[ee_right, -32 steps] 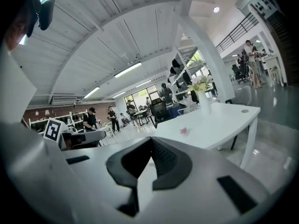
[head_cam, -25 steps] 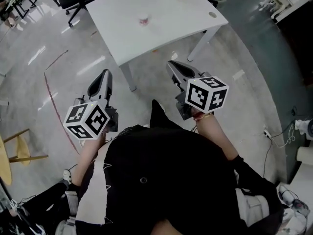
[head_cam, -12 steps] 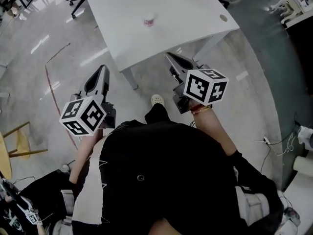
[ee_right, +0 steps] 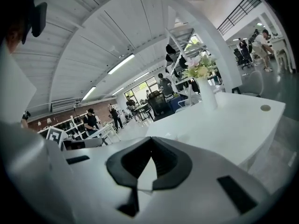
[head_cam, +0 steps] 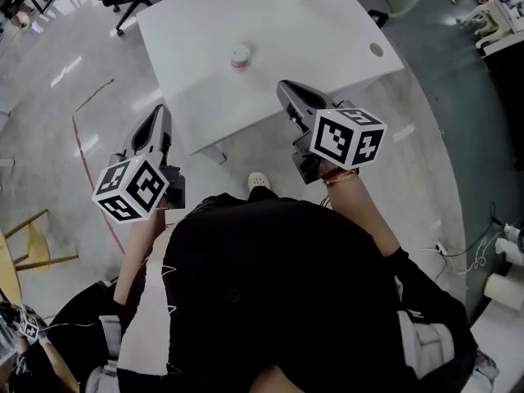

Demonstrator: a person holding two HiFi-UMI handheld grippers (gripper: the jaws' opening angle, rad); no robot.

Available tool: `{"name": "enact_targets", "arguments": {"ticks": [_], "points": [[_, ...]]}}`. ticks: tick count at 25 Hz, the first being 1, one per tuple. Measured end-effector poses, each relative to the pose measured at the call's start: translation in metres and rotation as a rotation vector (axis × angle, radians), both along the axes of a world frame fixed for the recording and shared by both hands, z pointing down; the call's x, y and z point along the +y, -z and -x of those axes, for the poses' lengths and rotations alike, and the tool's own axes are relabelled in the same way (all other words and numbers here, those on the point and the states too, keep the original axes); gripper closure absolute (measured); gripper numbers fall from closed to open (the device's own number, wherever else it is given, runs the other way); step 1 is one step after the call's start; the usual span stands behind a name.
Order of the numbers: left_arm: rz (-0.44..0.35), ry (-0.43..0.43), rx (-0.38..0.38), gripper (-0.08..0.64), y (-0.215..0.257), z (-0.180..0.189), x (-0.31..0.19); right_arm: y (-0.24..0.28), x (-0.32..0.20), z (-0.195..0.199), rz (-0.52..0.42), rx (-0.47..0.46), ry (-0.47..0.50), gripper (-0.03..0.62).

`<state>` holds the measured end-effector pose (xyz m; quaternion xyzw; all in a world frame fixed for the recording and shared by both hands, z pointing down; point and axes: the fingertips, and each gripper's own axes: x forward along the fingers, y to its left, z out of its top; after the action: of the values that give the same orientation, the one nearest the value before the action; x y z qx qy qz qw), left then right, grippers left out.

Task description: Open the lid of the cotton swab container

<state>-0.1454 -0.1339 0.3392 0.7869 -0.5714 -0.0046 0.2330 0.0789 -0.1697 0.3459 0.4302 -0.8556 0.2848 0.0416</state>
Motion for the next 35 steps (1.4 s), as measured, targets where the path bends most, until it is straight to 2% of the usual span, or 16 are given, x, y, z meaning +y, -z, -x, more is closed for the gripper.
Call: {"name": "enact_targets", "arguments": {"ticks": [6,11,16,20,24,28,35], "points": [[0.042,0.032,-0.025,0.549,-0.023,-0.015,-0.039,-0.015,-0.047,-0.031,0.029,-0.003,-0.003,0.588],[0.099,0.040,-0.054,0.549,-0.057,-0.025,-0.059,-0.041,-0.081,-0.042,0.063,-0.009,0.012,0.588],[0.161,0.047,-0.052,0.549,-0.083,-0.034,-0.072,-0.062,-0.101,-0.054,0.106,-0.031,0.006,0.588],[0.176,-0.025,-0.086,0.547,-0.095,-0.051,-0.081,-0.076,-0.107,-0.065,0.139,-0.049,-0.016,0.588],[0.190,-0.103,-0.100,0.506,-0.107,-0.068,-0.078,-0.093,-0.102,-0.066,0.201,-0.108,-0.023,0.588],[0.230,-0.160,-0.115,0.403,-0.123,-0.080,-0.079,-0.109,-0.100,-0.070,0.214,-0.102,-0.030,0.588],[0.255,-0.258,-0.223,0.328,-0.141,-0.103,-0.093,-0.128,-0.095,-0.076,0.263,-0.124,-0.033,0.588]]}}
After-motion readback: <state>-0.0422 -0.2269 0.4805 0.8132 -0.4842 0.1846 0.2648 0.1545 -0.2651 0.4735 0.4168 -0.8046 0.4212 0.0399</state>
